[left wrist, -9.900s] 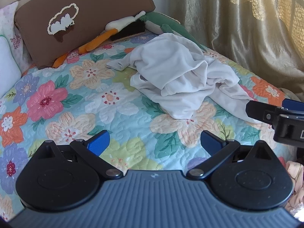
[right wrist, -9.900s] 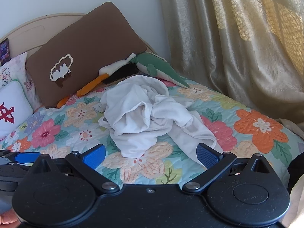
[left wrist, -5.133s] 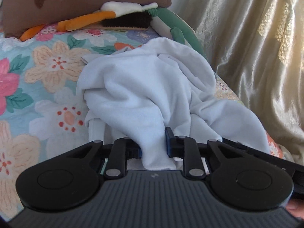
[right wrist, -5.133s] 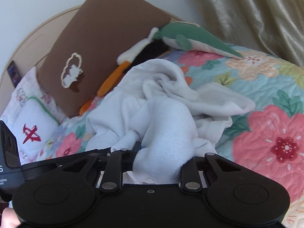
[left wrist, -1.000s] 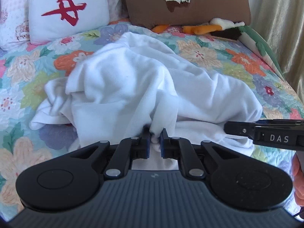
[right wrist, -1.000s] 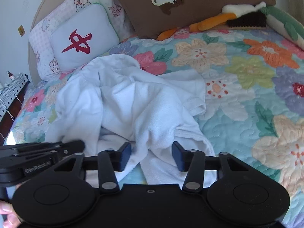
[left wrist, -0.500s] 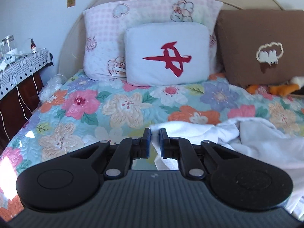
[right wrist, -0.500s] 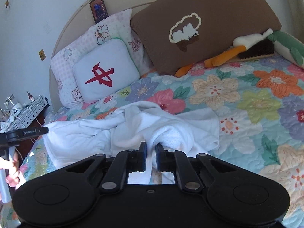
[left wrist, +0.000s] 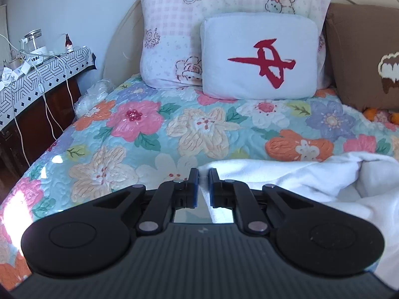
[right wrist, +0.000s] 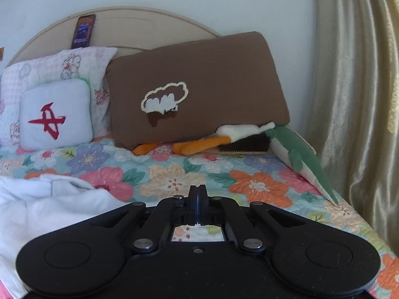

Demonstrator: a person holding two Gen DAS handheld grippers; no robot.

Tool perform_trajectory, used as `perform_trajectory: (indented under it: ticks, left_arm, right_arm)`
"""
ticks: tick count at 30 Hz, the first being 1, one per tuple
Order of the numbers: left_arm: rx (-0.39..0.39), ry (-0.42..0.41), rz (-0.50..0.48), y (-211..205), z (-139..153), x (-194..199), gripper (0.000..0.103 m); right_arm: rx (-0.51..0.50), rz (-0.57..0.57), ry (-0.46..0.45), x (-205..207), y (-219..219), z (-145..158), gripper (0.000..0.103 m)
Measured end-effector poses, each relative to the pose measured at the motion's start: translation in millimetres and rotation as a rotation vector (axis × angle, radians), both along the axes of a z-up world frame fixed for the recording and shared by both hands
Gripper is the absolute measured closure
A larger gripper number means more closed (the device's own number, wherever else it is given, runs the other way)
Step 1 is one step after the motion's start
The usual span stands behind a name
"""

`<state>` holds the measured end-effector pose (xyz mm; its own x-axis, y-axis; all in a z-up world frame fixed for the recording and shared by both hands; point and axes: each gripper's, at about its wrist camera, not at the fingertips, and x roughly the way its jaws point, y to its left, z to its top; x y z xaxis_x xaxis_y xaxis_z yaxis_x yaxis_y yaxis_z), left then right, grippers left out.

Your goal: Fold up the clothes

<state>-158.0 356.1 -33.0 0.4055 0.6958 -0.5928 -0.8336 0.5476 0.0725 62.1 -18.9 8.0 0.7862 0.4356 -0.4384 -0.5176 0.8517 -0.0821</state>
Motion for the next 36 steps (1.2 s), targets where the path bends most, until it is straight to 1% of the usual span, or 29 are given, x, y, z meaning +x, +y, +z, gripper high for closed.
perform_trajectory:
  ticks: [2, 4, 5, 6, 7, 8, 9, 10, 12, 14, 16, 18, 21, 22, 23, 24, 25, 26, 28, 30, 33, 35, 36]
  left_arm:
    - [-0.023, 0.024, -0.006, -1.7, -7.2, -0.1, 0.095]
    - [-0.018, 0.051, -0.012, -7.2, -13.3, 0.1, 0.095]
    - [-0.008, 0.071, -0.015, -10.1, -16.0, 0.0, 0.095]
    - [0.006, 0.099, -0.016, -12.7, -18.2, -0.4, 0.095]
    - [0.021, 0.126, -0.017, -15.4, -20.5, -0.7, 0.095]
    - [0.029, 0.140, -0.016, -16.7, -21.7, -2.3, 0.095]
    - [0.029, 0.136, -0.013, -16.4, -21.6, -5.7, 0.095]
    - [0.029, 0.133, -0.010, -16.2, -21.5, -9.1, 0.095]
    - [0.028, 0.124, 0.001, -14.8, -19.9, -13.9, 0.095]
    - [0.026, 0.119, 0.017, -12.1, -17.8, -16.0, 0.095]
    - [0.012, 0.111, 0.047, -10.1, -16.7, -17.3, 0.095]
    - [-0.025, 0.109, 0.065, -11.1, -17.9, -17.5, 0.094]
    - [-0.008, 0.162, 0.022, -25.3, -22.2, -12.6, 0.092]
    - [-0.015, 0.167, 0.002, -29.9, -22.6, -12.5, 0.086]
    - [-0.032, 0.159, -0.020, -34.5, -22.1, -13.6, 0.077]
    - [-0.050, 0.145, -0.038, -38.4, -21.2, -15.1, 0.072]
    - [-0.070, 0.122, -0.051, -41.8, -19.2, -17.2, 0.064]
    - [-0.086, 0.096, -0.067, -45.8, -16.6, -19.1, 0.061]
    - [-0.104, 0.062, -0.120, -55.2, -11.3, -18.9, 0.061]
    - [-0.115, 0.048, -0.191, -67.9, -7.5, -14.2, 0.057]
    - [-0.131, 0.038, -0.301, -88.5, -6.1, -3.9, 0.049]
    - [-0.133, 0.052, -0.371, -100.8, -10.1, 4.0, 0.037]
    - [-0.126, 0.069, -0.401, -106.5, -13.9, 7.4, 0.037]
  right_arm:
    - [0.017, 0.031, 0.126, 4.3, -0.3, -11.7, 0.103]
    - [0.039, 0.064, 0.260, 6.6, 2.0, -25.5, 0.097]
    - [0.050, 0.080, 0.327, 7.7, 3.2, -32.4, 0.093]
    - [0.056, 0.084, 0.389, 7.6, 7.0, -39.2, 0.081]
    - [0.057, 0.083, 0.430, 5.0, 13.4, -44.5, 0.074]
    - [0.059, 0.090, 0.455, 1.0, 19.7, -48.6, 0.064]
    - [0.055, 0.105, 0.472, -3.8, 25.7, -51.1, 0.059]
    - [0.044, 0.131, 0.477, -9.2, 31.0, -51.2, 0.057]
    - [0.010, 0.183, 0.458, -20.3, 39.9, -50.9, 0.046]
    - [-0.025, 0.212, 0.434, -27.3, 46.1, -51.7, 0.041]
    - [-0.028, 0.213, 0.430, -29.6, 46.8, -52.2, 0.041]
    - [0.049, 0.196, 0.469, -25.2, 40.7, -48.5, 0.041]
    - [0.142, 0.220, 0.556, -17.2, 35.1, -46.5, 0.041]
    - [0.156, 0.227, 0.578, -15.8, 34.8, -47.6, 0.041]
    - [0.154, 0.230, 0.592, -15.6, 35.6, -50.3, 0.041]
    - [0.152, 0.233, 0.606, -15.4, 36.5, -52.9, 0.041]
    - [0.146, 0.234, 0.622, -15.3, 37.7, -56.1, 0.041]
    - [0.139, 0.233, 0.638, -14.9, 39.1, -59.9, 0.041]
    - [0.129, 0.230, 0.670, -13.7, 41.7, -66.5, 0.041]
    - [0.124, 0.231, 0.695, -12.4, 43.8, -71.2, 0.039]
    - [0.116, 0.216, 0.696, -12.5, 43.5, -74.0, 0.039]
    - [0.129, 0.217, 0.688, -12.1, 41.1, -71.0, 0.039]
    - [0.138, 0.221, 0.685, -11.8, 39.8, -69.0, 0.039]
